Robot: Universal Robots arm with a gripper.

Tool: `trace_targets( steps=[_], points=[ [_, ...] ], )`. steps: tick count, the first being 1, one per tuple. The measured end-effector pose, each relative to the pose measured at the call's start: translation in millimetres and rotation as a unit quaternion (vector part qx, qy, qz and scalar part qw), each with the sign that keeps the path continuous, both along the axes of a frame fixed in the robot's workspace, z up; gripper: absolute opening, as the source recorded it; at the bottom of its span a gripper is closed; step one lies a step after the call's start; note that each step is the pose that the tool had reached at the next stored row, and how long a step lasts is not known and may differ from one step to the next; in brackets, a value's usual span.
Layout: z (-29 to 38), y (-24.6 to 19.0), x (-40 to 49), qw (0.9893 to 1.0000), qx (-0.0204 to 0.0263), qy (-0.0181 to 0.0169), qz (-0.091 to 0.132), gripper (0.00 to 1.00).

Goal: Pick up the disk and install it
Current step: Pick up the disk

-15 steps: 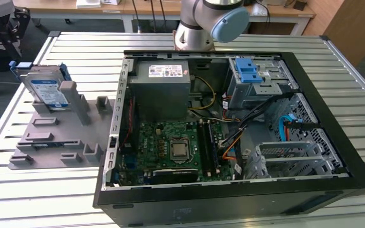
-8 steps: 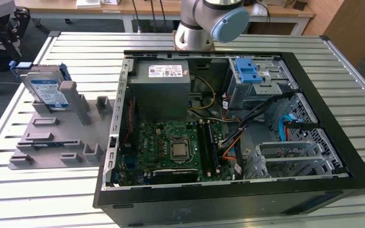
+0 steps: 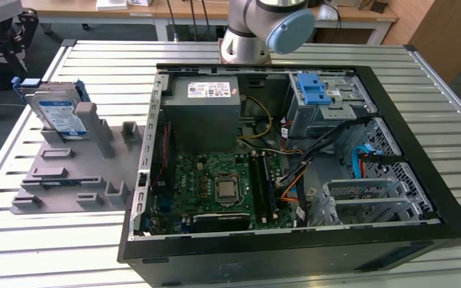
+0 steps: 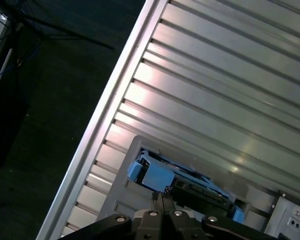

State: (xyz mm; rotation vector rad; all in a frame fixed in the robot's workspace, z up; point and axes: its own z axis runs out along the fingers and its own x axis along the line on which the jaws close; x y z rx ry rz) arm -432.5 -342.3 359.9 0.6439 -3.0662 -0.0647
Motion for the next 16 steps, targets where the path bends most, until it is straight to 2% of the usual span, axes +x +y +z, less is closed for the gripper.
trace_targets(
  steps=[9,16],
  points=[
    [0.0,0.0,0.0,0.9996,0.0000,0.0000,0.030,0.11],
    [0.0,0.0,0.0,0.9977,0.0000,0.0000,0.068,0.11]
  ],
)
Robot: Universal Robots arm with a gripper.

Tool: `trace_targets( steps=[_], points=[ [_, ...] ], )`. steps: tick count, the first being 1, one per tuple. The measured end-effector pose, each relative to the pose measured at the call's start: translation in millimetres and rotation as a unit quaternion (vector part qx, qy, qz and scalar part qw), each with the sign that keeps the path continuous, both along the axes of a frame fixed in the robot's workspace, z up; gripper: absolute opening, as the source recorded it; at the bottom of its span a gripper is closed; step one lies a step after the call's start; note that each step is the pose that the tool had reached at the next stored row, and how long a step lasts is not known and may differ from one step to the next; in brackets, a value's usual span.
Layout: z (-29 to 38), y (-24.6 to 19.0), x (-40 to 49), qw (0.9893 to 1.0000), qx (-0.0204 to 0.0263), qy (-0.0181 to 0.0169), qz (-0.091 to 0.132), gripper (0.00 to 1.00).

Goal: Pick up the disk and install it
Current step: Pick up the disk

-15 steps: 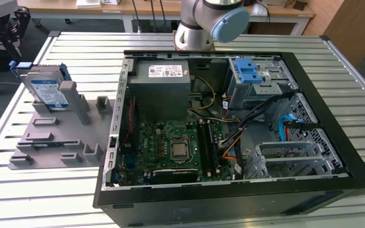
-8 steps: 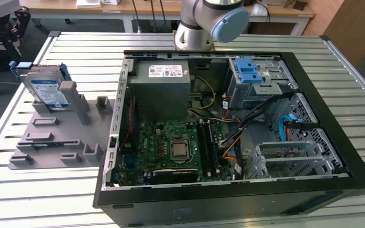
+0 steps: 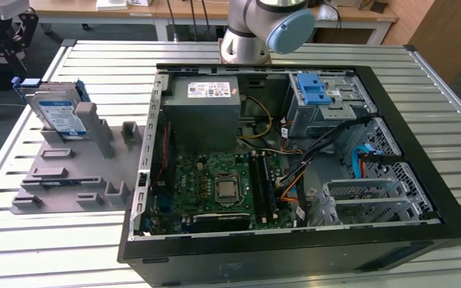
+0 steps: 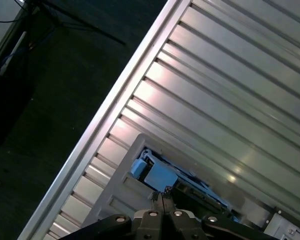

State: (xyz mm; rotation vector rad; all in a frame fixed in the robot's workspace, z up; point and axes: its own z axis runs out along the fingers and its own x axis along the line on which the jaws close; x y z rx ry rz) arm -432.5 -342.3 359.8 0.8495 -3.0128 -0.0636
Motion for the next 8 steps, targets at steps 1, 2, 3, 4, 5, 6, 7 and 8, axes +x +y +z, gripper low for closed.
trace_targets(
  steps=[1,2,3,4,5,6,7,8],
  points=[
    [0.0,0.0,0.0,1.0000,0.0000,0.0000,0.005,0.11],
    [0.0,0.0,0.0,1.0000,0.0000,0.0000,0.010,0.11],
    [0.0,0.0,0.0,0.9999,0.0000,0.0000,0.015,0.11],
    [0.0,0.0,0.0,0.9998,0.0000,0.0000,0.019,0.11],
    [0.0,0.0,0.0,0.9997,0.0000,0.0000,0.024,0.11],
    [0.0,0.0,0.0,0.9996,0.0000,0.0000,0.029,0.11],
    [0.0,0.0,0.0,0.9994,0.0000,0.0000,0.034,0.11],
    [0.0,0.0,0.0,0.9992,0.0000,0.0000,0.039,0.11]
  ],
)
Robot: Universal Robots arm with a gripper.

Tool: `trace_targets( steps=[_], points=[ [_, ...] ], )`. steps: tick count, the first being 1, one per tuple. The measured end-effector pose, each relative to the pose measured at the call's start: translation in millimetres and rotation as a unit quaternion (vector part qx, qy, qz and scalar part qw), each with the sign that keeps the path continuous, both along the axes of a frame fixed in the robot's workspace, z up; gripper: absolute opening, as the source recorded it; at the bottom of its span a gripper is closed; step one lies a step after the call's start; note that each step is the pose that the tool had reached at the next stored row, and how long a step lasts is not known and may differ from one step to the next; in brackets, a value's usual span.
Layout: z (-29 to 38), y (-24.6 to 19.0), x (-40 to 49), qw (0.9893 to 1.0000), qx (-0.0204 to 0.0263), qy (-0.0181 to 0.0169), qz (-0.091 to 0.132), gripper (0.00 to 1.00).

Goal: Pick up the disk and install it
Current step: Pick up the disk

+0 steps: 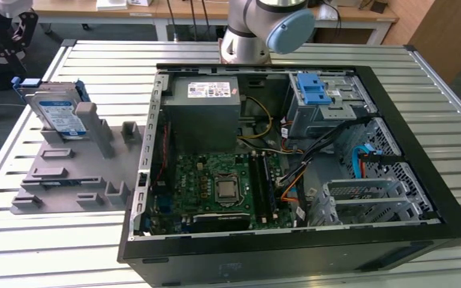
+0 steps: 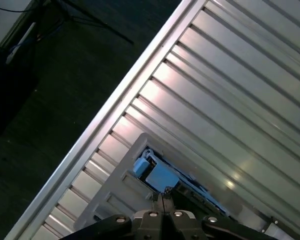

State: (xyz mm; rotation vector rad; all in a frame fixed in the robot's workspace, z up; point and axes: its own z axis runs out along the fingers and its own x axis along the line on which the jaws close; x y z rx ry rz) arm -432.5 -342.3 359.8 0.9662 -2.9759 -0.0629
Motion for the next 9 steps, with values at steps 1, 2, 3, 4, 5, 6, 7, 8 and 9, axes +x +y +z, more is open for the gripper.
trace_targets(
  steps=[1,2,3,4,5,6,7,8,9],
  points=[
    [0.0,0.0,0.0,1.0000,0.0000,0.0000,0.005,0.11],
    [0.0,0.0,0.0,1.0000,0.0000,0.0000,0.010,0.11],
    [0.0,0.0,0.0,0.9999,0.0000,0.0000,0.014,0.11],
    [0.0,0.0,0.0,0.9998,0.0000,0.0000,0.018,0.11],
    [0.0,0.0,0.0,0.9997,0.0000,0.0000,0.023,0.11],
    [0.0,0.0,0.0,0.9996,0.0000,0.0000,0.028,0.11],
    [0.0,0.0,0.0,0.9994,0.0000,0.0000,0.033,0.11],
    [0.0,0.0,0.0,0.9993,0.0000,0.0000,0.038,0.11],
    [0.0,0.0,0.0,0.9991,0.0000,0.0000,0.043,0.11]
  ],
)
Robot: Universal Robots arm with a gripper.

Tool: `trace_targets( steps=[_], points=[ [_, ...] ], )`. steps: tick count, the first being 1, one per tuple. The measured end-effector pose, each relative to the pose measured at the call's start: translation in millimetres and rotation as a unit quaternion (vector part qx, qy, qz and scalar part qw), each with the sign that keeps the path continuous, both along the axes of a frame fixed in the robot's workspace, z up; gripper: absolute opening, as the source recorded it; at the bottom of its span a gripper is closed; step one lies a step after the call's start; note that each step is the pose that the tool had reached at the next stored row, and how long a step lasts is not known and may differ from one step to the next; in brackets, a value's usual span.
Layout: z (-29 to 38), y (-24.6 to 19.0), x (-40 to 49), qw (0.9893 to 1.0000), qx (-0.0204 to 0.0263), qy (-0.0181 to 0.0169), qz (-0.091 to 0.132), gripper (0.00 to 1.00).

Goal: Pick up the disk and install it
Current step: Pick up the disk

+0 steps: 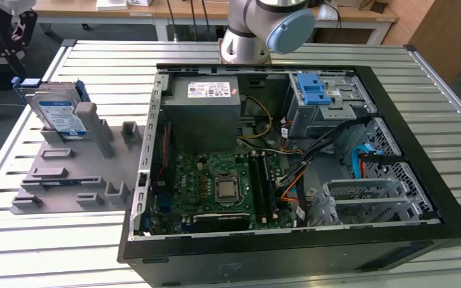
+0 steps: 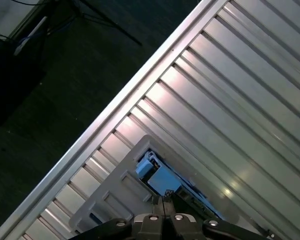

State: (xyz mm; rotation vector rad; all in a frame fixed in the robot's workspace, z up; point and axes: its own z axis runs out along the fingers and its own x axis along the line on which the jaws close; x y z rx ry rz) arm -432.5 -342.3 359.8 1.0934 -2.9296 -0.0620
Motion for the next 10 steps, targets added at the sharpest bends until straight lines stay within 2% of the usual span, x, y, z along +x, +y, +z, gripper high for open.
trace_targets(
  steps=[8,10],
  points=[
    [0.0,0.0,0.0,0.9993,0.0000,0.0000,0.038,0.11],
    [0.0,0.0,0.0,0.9992,0.0000,0.0000,0.041,0.11]
  ],
)
